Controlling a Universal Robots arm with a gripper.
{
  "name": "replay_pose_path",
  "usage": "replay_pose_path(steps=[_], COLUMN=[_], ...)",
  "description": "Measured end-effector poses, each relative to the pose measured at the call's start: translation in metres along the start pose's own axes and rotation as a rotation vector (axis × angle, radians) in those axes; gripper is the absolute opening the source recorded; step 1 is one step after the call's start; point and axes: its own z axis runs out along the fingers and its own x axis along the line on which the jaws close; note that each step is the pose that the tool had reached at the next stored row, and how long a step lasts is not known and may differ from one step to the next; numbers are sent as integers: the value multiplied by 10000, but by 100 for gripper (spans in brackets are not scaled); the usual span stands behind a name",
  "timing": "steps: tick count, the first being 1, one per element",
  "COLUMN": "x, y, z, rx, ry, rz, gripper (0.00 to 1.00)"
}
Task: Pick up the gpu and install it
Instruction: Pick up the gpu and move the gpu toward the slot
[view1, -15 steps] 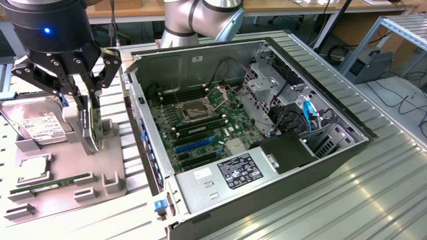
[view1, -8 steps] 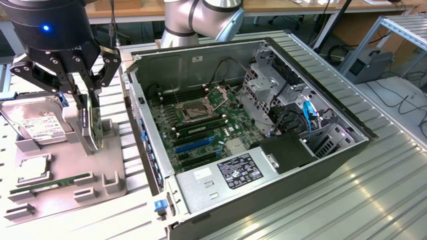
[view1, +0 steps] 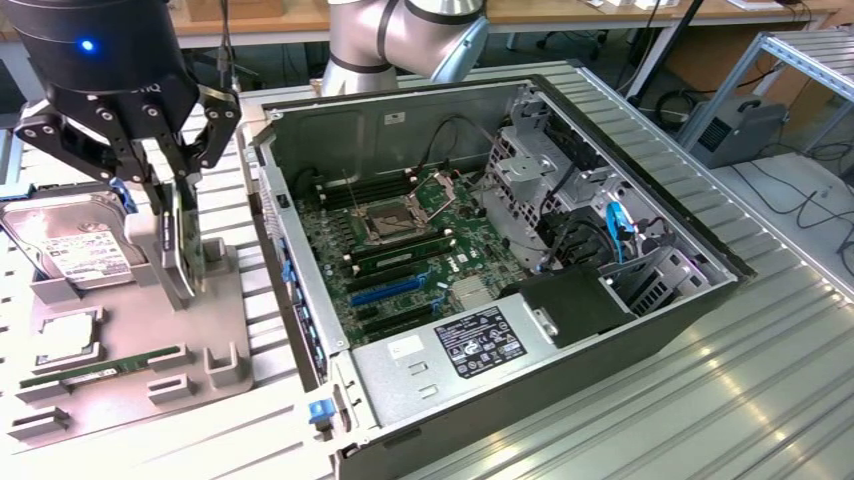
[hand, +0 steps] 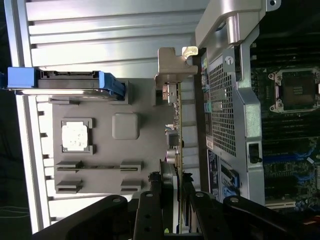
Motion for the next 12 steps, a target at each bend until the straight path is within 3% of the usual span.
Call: replay_pose_path(steps=[12], x=[-2], y=[1], z=[-89], rx=[10], ry=[-1], rz=[0], gripper=[27])
